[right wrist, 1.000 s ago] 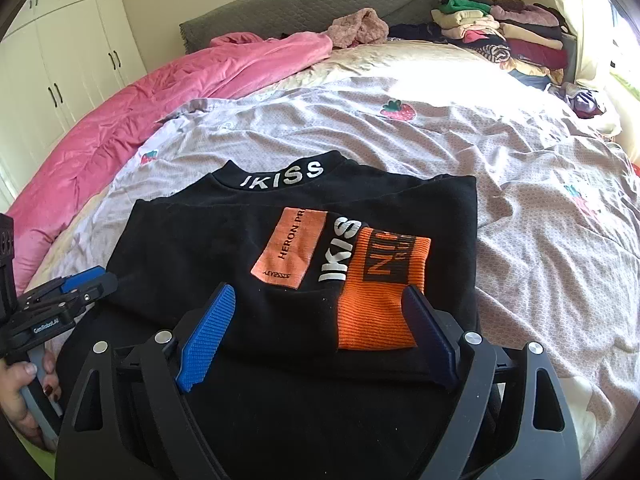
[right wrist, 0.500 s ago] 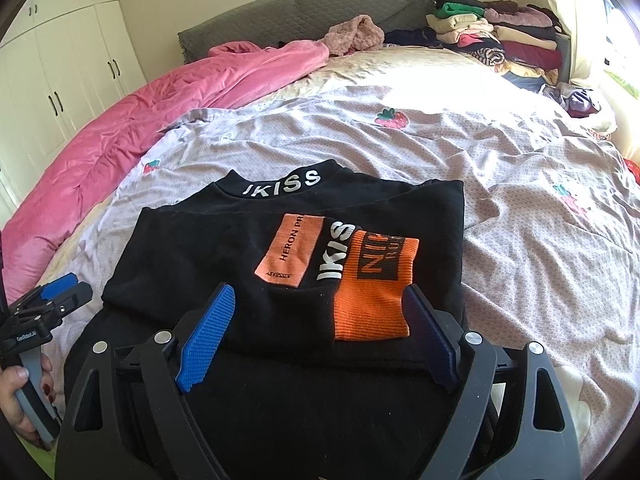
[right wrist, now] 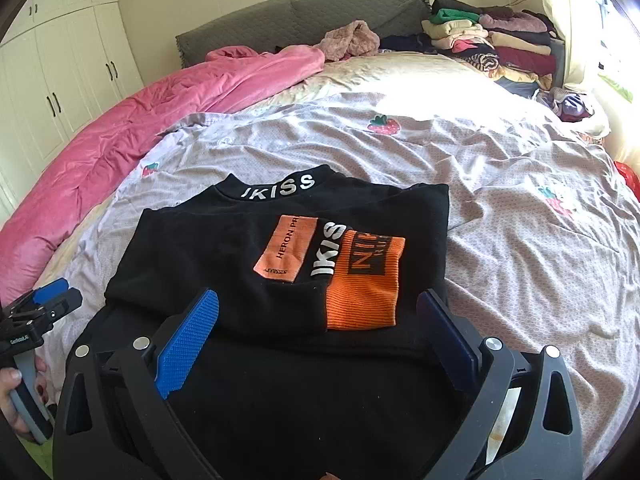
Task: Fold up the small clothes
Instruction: 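Withdraw both open tools back from the sweatshirt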
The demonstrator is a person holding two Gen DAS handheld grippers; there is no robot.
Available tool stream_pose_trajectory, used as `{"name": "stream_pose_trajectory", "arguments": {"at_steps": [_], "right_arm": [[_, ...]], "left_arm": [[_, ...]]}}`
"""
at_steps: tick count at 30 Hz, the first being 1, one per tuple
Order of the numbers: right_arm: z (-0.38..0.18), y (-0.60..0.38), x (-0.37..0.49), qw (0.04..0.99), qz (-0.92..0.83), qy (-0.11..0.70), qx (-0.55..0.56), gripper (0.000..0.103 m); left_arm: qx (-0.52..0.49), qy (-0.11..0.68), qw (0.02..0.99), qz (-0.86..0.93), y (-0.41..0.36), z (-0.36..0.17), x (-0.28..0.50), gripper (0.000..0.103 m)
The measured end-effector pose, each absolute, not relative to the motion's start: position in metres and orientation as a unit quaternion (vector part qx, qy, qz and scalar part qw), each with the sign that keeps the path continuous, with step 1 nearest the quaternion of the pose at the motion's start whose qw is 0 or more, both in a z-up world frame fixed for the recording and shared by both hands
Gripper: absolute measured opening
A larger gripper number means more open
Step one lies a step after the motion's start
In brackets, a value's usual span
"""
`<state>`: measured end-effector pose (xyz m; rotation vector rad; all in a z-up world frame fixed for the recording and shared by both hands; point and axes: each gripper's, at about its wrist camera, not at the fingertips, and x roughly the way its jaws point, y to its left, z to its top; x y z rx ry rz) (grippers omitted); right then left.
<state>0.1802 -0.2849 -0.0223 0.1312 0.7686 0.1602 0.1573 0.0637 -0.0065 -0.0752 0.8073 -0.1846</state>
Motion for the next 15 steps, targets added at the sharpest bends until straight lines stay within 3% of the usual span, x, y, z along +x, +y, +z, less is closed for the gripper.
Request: {"name": "stream_pose_trajectory", "arguments": {"at_steps": [15], "right_arm": [[-0.007, -0.288, 0.152, 0.928, 0.079, 0.36, 0.048, 0.099]], "left_arm": [[-0.027, 0.384, 0.92, -0.073, 0.078, 0.005, 0.128, 0.093]]}}
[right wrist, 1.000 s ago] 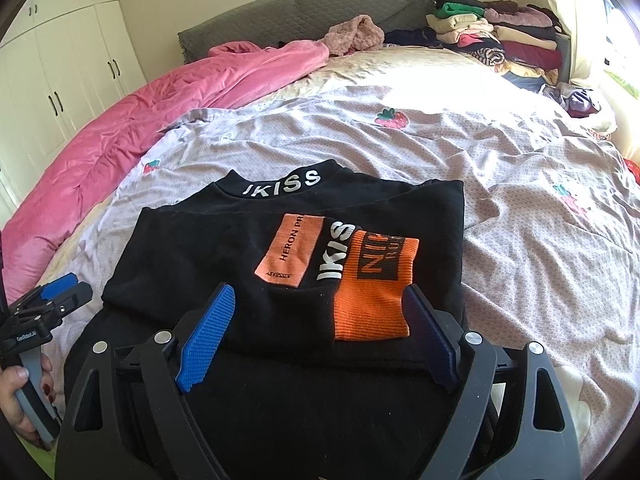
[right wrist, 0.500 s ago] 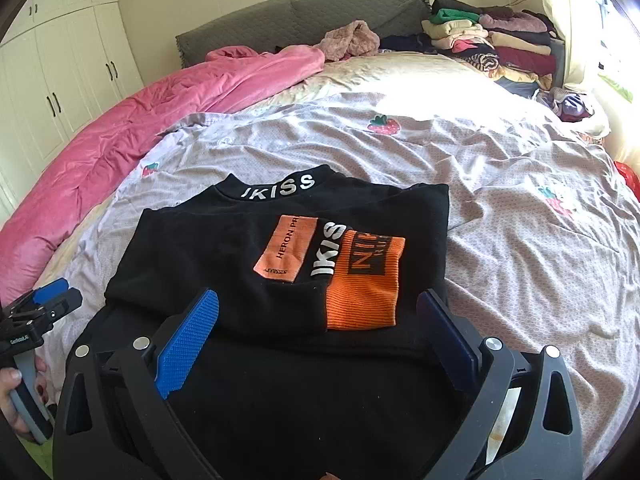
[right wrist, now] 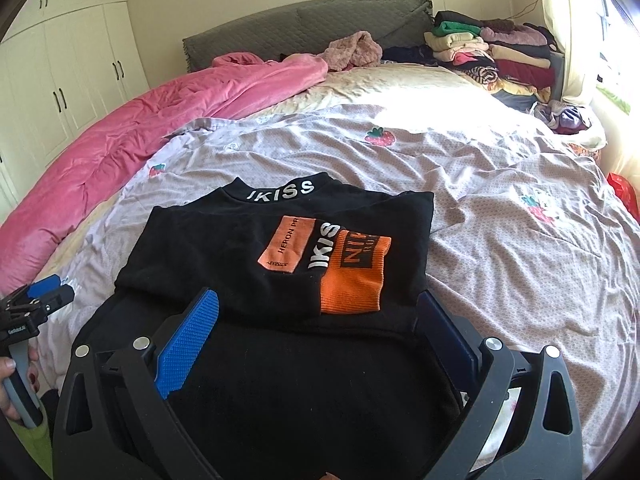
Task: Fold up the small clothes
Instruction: 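Withdraw both open tools back from the sweatshirt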
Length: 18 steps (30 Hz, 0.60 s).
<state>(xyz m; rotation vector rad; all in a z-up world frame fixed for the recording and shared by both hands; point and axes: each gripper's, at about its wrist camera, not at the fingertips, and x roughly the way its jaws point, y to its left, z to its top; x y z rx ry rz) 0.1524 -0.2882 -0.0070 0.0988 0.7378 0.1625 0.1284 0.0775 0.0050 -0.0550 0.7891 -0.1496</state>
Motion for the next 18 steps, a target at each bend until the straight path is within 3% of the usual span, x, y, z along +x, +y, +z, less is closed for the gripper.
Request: {"name": "stream_pose_trajectory", "arguments": {"at_steps": [18], "right_arm": [[-0.004, -0.303, 0.116, 0.929, 0.077, 0.36, 0.04, 0.099]], "left_arm": [[-0.015, 0.386, 0.92, -0.064, 0.087, 0.012, 0.091, 0.093]]}}
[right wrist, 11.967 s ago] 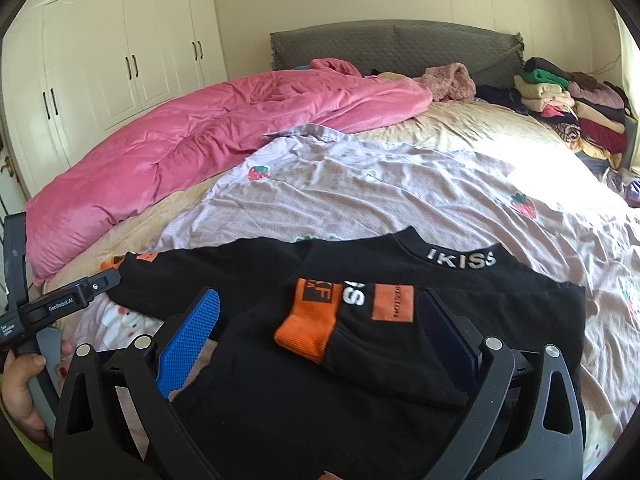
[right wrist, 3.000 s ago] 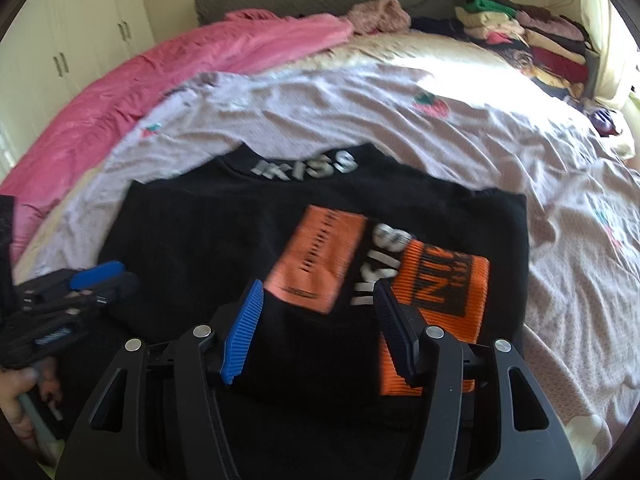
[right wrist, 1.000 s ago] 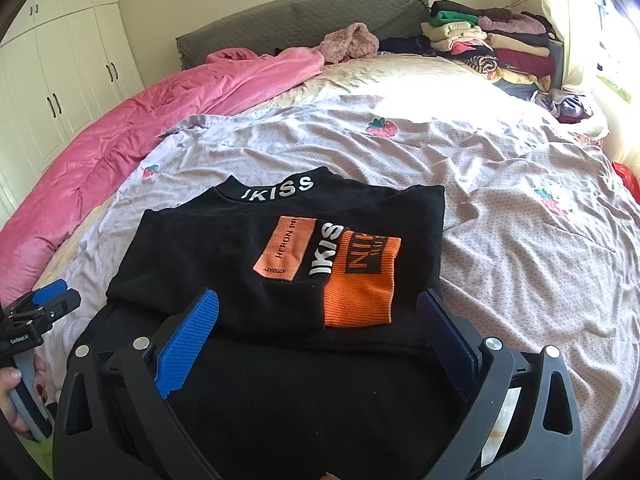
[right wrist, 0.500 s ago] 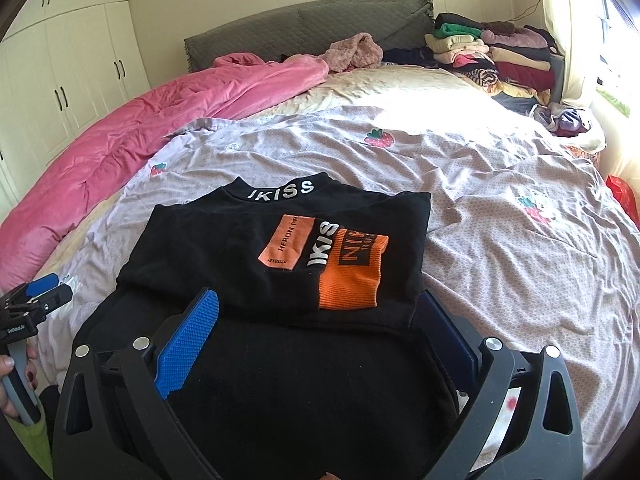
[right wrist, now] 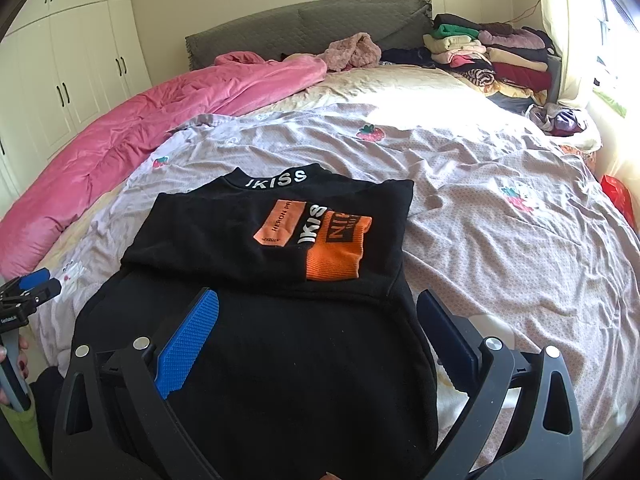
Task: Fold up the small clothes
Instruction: 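Move both tools to the hem of the black sweatshirt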
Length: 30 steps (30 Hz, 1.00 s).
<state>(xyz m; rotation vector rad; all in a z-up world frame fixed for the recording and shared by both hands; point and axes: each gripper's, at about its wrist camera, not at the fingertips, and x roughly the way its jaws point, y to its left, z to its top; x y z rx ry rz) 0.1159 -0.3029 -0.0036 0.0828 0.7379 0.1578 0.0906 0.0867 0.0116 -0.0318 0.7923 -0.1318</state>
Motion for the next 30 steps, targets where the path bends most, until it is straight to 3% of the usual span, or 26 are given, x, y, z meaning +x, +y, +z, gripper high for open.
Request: {"name": "stream_pose_trajectory", "arguments": {"at_steps": [17, 30], "right_arm": [[-0.016, -0.328, 0.083, 0.924, 0.068, 0.375, 0.045, 0.099], [-0.044, -0.345, 0.058, 0.909, 0.067, 0.409, 0.039, 0.099]], "left_arm": [[0.0, 0.413, 0.909, -0.058, 0.085, -0.003, 0.066, 0.093], [-0.048, 0.452, 0.888, -0.072, 0.111, -0.034, 0.042, 0.093]]}}
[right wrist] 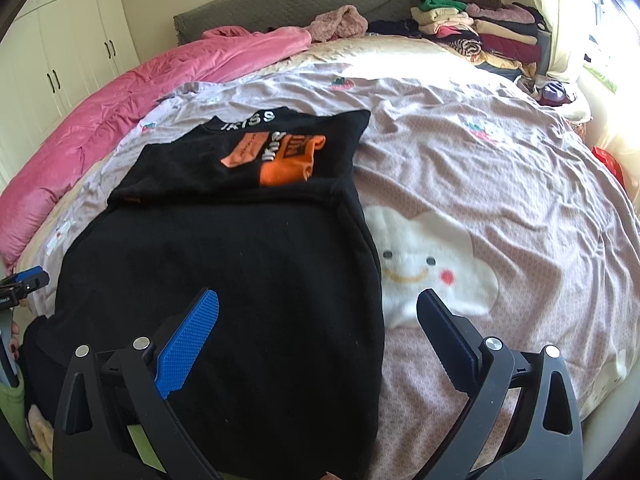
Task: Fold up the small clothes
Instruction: 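Move both tools to the hem of the black sweatshirt, then grasp the sweatshirt hem with both tools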
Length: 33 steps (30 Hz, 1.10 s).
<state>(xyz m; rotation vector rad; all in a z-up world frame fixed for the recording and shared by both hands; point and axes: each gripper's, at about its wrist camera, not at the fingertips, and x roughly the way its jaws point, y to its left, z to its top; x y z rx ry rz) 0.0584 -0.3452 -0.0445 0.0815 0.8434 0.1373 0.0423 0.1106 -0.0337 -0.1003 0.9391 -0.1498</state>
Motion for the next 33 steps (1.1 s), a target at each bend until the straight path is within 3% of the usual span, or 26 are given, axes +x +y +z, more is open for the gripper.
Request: {"name": "stream_pose_trajectory", "arguments": {"at_steps": [11, 14, 16, 18, 19, 21, 24, 26, 29, 33], "right_arm": [[-0.066, -0.358, 0.04, 0.898, 0.069, 0.434, 0.04, 0.099], [-0.07, -0.364, 0.034, 0.896, 0.073, 0.435, 0.056, 0.098], [-0.072, -0.367, 0.032, 0.894, 0.079, 0.437, 0.065, 0.097], [-0.073, -0.368, 0.029, 0.892, 0.083, 0.439, 0.068, 0.089], [-0.075, -0.368, 0.028, 0.89, 0.087, 0.442, 0.068, 0.079], [-0.078, -0.37, 0.025, 0.886, 0.093, 0.448, 0.073, 0.074], [-0.085, -0.371, 0.024, 0.878, 0.103, 0.46, 0.08, 0.055], [-0.089, -0.372, 0.023, 0.876, 0.107, 0.463, 0.085, 0.034], [-0.089, -0.373, 0.022, 0.877, 0.112, 0.459, 0.086, 0.026], [-0.09, -0.375, 0.023, 0.877, 0.116, 0.457, 0.097, 0.026]], "left_arm": [[-0.06, 0.471, 0.875, -0.091, 0.105, -0.059, 0.028, 0.093], [-0.06, 0.476, 0.872, -0.099, 0.098, -0.063, 0.03, 0.087], [-0.057, 0.476, 0.872, -0.101, 0.094, -0.065, 0.031, 0.077], [-0.054, 0.48, 0.87, -0.103, 0.089, -0.069, 0.032, 0.071], [-0.052, 0.481, 0.869, -0.103, 0.088, -0.07, 0.031, 0.067], [-0.049, 0.481, 0.869, -0.102, 0.087, -0.071, 0.032, 0.063], [-0.055, 0.478, 0.871, -0.099, 0.09, -0.071, 0.033, 0.052], [-0.057, 0.477, 0.872, -0.097, 0.091, -0.072, 0.033, 0.045], [-0.058, 0.472, 0.874, -0.096, 0.092, -0.07, 0.032, 0.029], [-0.067, 0.47, 0.874, -0.106, 0.093, -0.069, 0.032, 0.017]]}}
